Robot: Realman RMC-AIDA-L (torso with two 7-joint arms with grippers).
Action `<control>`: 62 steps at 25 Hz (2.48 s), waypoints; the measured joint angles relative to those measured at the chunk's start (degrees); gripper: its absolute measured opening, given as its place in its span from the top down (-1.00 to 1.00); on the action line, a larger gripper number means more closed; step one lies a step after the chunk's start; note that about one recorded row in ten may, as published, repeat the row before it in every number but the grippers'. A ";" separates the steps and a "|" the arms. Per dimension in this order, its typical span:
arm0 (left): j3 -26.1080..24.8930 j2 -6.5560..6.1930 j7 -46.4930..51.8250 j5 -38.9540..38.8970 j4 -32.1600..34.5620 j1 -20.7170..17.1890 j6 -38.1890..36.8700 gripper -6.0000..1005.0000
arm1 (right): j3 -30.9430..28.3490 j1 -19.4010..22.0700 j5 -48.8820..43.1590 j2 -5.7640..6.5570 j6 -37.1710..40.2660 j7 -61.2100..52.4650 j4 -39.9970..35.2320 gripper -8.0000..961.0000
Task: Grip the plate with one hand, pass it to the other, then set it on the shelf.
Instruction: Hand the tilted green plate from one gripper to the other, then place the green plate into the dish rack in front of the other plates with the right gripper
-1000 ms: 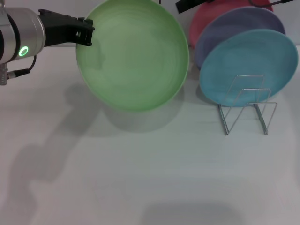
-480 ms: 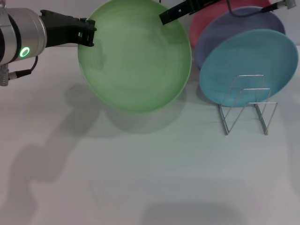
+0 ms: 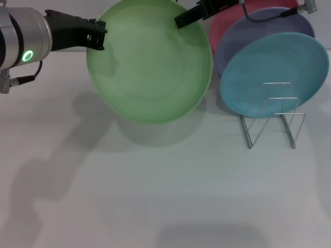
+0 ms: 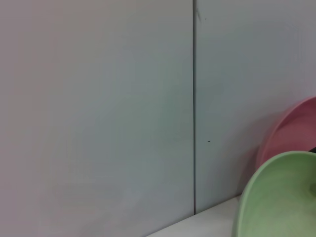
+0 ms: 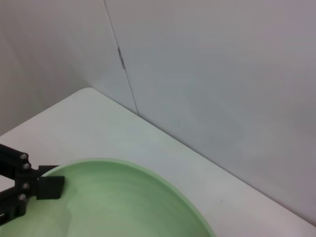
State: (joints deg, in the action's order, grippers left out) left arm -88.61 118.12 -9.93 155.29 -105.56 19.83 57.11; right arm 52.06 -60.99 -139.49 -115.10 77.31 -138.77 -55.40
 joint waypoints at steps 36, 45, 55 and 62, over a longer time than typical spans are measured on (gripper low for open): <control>-0.81 0.25 -4.27 -7.11 0.91 -0.60 -5.72 0.70 | 2.76 7.83 6.79 -3.04 0.68 8.13 -9.56 0.73; -0.19 0.32 -4.31 -7.21 -0.13 -0.56 -6.27 0.35 | 3.29 10.04 6.73 -3.14 2.35 6.93 -13.29 0.81; 2.60 0.21 -9.64 -6.77 -2.25 -7.83 -24.03 -0.45 | 3.38 13.61 3.55 -2.08 9.05 7.84 -25.08 0.85; 8.08 0.14 -10.98 -6.72 5.22 -13.30 -41.68 -0.69 | 0.40 14.33 -5.70 -1.54 20.97 18.97 -42.51 0.85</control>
State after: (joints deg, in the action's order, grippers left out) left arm -80.53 118.26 -20.90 148.57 -100.34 6.53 15.43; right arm 52.46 -46.66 -145.18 -116.64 98.28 -119.80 -97.91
